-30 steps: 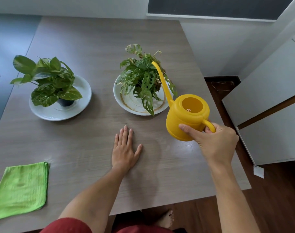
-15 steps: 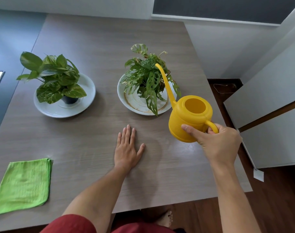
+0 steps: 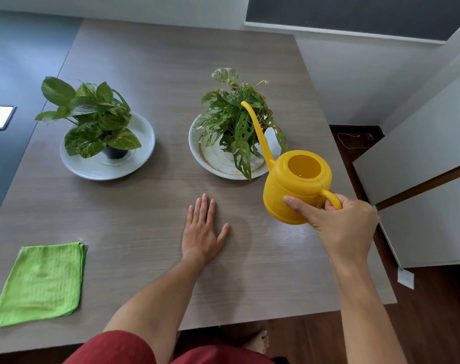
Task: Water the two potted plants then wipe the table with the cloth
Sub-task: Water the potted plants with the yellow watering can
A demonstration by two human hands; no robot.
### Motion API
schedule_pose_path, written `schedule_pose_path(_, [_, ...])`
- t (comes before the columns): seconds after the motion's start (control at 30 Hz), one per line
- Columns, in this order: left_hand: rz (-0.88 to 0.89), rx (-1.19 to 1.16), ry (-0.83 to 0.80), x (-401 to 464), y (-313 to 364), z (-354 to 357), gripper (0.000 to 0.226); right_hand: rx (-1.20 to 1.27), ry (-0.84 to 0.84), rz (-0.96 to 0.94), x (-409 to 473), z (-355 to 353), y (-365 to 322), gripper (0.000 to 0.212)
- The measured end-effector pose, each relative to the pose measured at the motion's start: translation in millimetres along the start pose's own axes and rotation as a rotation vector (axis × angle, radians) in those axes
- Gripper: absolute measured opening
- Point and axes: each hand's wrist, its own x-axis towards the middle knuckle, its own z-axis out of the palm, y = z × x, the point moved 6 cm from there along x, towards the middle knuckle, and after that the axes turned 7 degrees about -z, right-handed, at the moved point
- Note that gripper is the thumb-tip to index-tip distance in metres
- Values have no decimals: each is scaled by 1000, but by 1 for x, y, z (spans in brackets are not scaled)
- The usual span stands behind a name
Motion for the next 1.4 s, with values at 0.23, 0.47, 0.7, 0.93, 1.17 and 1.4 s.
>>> schedule_pose_path(0.23, [-3,4,-9,-1,0,-1,81,21,-7,-2,2,1,-3,61])
schedule_pose_path(0.47, [-5,-9,-4,0,0,0,82,31,-9,-7,5,2,-5,56])
schedule_pose_path(0.7, [-8,-15,12,0,1,0,82,44,-7,-24,11,5,-8,53])
schedule_pose_path(0.93, [-10,-30,17,0,0,0,82,39,-8,-31,17,8,-11,52])
schedule_pose_path(1.17, [-11,-34,15,0,0,1,82,52,-12,-6,24,13,-15,52])
schedule_pose_path(1.4, [-7,-44,4,0,0,0,83,51,-7,-6,32,16,-20,52])
